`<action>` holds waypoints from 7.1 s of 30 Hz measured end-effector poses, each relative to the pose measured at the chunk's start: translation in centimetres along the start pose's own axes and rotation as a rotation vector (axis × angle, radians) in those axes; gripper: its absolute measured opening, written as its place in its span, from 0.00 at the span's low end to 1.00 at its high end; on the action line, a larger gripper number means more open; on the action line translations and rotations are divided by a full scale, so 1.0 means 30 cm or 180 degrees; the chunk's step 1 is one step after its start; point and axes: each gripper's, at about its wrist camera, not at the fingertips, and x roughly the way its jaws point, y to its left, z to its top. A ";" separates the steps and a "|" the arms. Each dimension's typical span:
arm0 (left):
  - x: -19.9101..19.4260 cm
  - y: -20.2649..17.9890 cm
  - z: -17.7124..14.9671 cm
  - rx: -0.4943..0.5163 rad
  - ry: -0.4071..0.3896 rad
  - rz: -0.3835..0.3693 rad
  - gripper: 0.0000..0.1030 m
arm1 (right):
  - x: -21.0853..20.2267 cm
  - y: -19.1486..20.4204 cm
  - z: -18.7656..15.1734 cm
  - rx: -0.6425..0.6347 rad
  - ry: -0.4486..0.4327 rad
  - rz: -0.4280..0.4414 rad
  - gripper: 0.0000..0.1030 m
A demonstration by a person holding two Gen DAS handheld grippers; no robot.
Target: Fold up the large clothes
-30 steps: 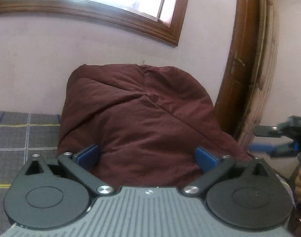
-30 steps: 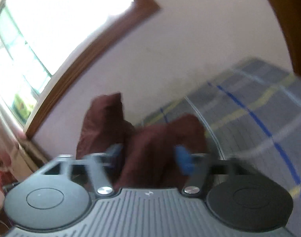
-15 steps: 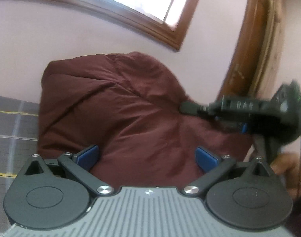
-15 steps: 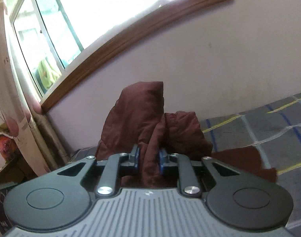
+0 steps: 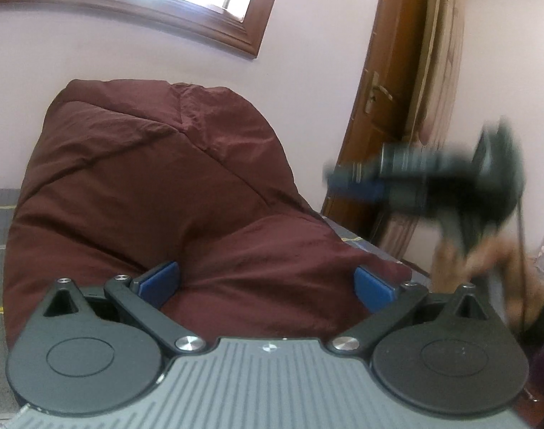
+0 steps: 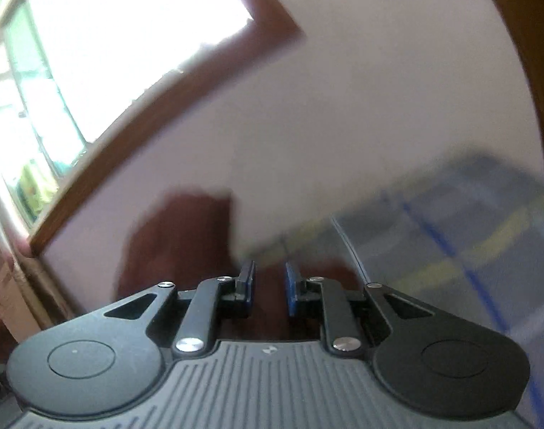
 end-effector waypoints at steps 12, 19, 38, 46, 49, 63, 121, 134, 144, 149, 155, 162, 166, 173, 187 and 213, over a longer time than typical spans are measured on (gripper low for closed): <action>-0.002 -0.007 -0.015 0.0056 -0.0070 -0.0038 0.99 | 0.516 0.392 0.059 -0.1243 0.1052 -0.0108 0.14; -0.122 -0.002 0.028 0.0039 -0.0272 -0.0080 1.00 | 0.529 0.235 -0.031 -0.0818 0.1152 -0.0590 0.12; 0.040 0.198 0.086 -0.0440 0.0070 0.0846 0.99 | 0.397 0.062 -0.203 -0.1222 0.0564 -0.0863 0.12; 0.065 0.168 0.088 -0.0284 0.0192 0.1023 1.00 | 0.407 0.057 -0.209 -0.1339 0.0590 -0.0879 0.12; 0.067 0.161 0.082 -0.0253 0.0208 0.1059 1.00 | 0.411 0.048 -0.207 -0.1326 0.0601 -0.0854 0.12; 0.071 0.152 0.071 -0.0191 0.0209 0.1093 1.00 | 0.414 0.008 -0.184 -0.1166 0.0638 -0.0692 0.12; 0.093 -0.028 0.012 0.0689 0.0040 0.0958 0.98 | -0.024 0.066 -0.341 -0.0715 0.0429 -0.0455 0.32; 0.059 0.022 0.004 0.0469 -0.0007 0.0904 1.00 | -0.004 -0.179 -0.250 0.0660 0.0498 -0.0298 0.74; 0.030 0.140 0.027 -0.0050 -0.0065 0.0922 1.00 | 0.304 -0.085 -0.105 0.0112 0.0501 0.0207 0.35; 0.049 0.105 0.032 0.0104 -0.0054 0.0958 1.00 | 0.377 -0.256 -0.169 0.0673 0.0758 0.0320 0.52; 0.043 0.096 0.028 0.0153 -0.0038 0.0954 1.00 | 0.294 -0.309 -0.126 0.0909 0.0575 0.0253 0.60; 0.036 0.115 0.023 0.0109 -0.0058 0.0925 1.00 | 0.328 -0.212 -0.077 0.0414 0.0745 -0.0112 0.25; 0.029 0.142 0.023 -0.0002 -0.0067 0.0925 1.00 | 0.423 -0.152 -0.071 0.0365 0.0711 0.0264 0.24; 0.040 0.123 0.025 0.0126 -0.0010 0.0899 1.00 | 0.509 -0.413 -0.198 0.1510 0.0845 0.0755 0.23; 0.054 0.107 0.019 0.0153 -0.0013 0.0942 1.00 | 0.326 -0.026 0.110 -0.0231 0.0135 0.0268 0.39; 0.024 0.159 0.060 -0.0061 0.0062 0.0991 1.00 | 0.587 -0.064 -0.202 -0.0771 0.0471 -0.0477 0.34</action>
